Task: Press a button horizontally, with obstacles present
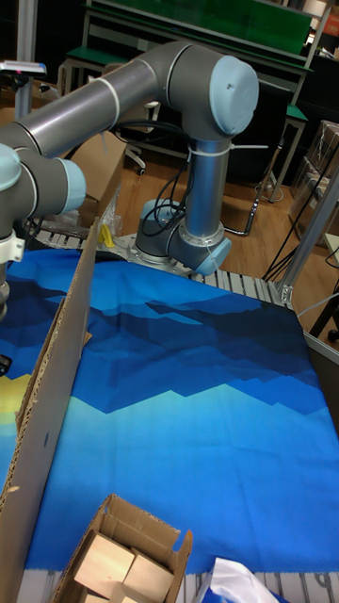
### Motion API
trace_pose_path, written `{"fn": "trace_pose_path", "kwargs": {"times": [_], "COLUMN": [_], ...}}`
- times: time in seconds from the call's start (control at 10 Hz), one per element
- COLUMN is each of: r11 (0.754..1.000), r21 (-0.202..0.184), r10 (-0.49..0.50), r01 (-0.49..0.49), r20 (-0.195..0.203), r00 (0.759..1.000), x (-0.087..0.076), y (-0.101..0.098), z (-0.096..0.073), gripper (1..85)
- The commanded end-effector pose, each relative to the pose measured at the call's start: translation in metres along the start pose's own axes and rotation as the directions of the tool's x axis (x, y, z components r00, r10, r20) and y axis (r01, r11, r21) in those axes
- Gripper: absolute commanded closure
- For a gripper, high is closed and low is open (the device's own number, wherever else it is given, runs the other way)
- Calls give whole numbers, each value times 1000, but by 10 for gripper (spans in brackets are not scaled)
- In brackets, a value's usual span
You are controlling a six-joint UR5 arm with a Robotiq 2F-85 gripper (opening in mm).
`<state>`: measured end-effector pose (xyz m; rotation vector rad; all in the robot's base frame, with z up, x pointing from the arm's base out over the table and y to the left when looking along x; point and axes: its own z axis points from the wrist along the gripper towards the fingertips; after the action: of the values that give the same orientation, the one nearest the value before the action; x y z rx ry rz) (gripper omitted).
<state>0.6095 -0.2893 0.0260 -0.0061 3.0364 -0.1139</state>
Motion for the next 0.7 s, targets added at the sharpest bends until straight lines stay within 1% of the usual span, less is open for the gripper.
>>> {"fn": "trace_pose_path", "kwargs": {"times": [0.0,0.1,0.2,0.5,0.6], "r11": [999,998,996,997,996], "r21": [42,66,82,66,70], "r10": [-14,-20,-25,-42,-50], "r01": [14,19,24,41,49], "r20": [6,13,16,21,22], "r00": [1000,1000,1000,999,998], "x": [-1,-3,-3,-4,-5], "y": [-12,-16,-19,-22,-27], "z": [-1,0,1,2,2], "gripper": [847,847,847,847,847]}}
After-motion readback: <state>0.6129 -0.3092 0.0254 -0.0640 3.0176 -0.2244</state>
